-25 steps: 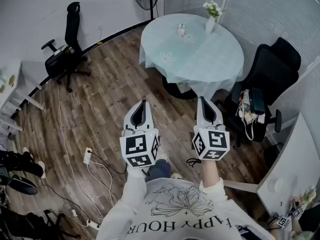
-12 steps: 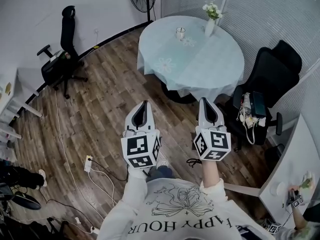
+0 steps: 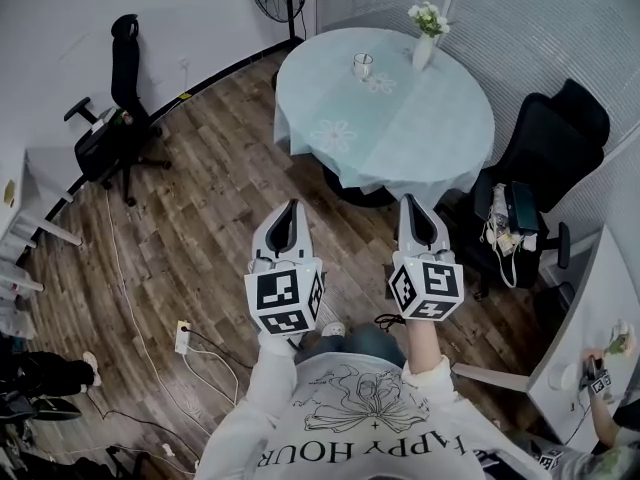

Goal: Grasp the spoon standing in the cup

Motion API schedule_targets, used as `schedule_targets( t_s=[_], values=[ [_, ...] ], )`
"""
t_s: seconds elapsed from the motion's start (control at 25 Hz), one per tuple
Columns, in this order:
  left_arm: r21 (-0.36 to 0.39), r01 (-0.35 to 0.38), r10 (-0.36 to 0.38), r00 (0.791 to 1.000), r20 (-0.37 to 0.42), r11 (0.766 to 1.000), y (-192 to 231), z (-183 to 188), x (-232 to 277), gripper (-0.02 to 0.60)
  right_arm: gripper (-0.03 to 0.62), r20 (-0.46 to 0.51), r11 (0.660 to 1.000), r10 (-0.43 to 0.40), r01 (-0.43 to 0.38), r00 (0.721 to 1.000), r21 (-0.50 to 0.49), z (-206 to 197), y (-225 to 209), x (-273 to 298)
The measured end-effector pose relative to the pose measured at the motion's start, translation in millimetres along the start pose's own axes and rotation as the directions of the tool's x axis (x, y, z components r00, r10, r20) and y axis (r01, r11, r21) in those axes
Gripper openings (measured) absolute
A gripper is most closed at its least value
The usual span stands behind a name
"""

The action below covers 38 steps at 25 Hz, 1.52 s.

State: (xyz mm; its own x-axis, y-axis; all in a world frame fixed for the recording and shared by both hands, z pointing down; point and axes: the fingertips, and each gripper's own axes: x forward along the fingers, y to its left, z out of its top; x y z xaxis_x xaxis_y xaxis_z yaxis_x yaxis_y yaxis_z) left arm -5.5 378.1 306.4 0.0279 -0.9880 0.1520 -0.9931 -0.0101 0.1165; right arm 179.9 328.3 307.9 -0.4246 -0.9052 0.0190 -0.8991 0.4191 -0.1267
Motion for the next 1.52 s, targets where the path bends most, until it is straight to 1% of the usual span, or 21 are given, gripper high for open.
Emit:
schedule_targets(
  t_s=[0.36, 0.52, 0.68, 1.0, 1.32, 1.52],
  values=[
    [0.003, -0.014, 0.014, 0.999, -0.035, 1.000, 21, -6, 28, 0.006, 0.011, -0.036, 1.000, -0.001, 0.002, 0.999, 0.017, -14, -3, 37],
    [-0.002, -0.030, 0.030, 0.999, -0.042, 1.000, 31, -8, 50, 0.006, 0.011, -0.043, 1.000, 0.008, -0.007, 0.999, 0.018, -18, -8, 65],
    [-0.005, -0.060, 0.060, 0.997, -0.044, 0.998, 42, -8, 78, 0.006, 0.011, -0.042, 0.999, 0.036, -0.035, 0.998, 0.017, -19, -14, 102],
    [-0.011, -0.107, 0.107, 0.994, -0.036, 0.994, 60, 7, 158, 0.006, 0.011, -0.035, 0.997, 0.078, -0.077, 0.996, 0.022, -13, -34, 191],
    [-0.016, -0.133, 0.132, 0.991, -0.030, 0.991, 66, 32, 252, 0.006, 0.011, -0.024, 0.994, 0.107, -0.107, 0.994, 0.022, 7, -67, 287],
    [-0.016, -0.146, 0.145, 0.989, -0.027, 0.989, 68, 43, 308, 0.006, 0.011, -0.026, 0.992, 0.123, -0.122, 0.992, 0.025, 11, -89, 343]
  ],
)
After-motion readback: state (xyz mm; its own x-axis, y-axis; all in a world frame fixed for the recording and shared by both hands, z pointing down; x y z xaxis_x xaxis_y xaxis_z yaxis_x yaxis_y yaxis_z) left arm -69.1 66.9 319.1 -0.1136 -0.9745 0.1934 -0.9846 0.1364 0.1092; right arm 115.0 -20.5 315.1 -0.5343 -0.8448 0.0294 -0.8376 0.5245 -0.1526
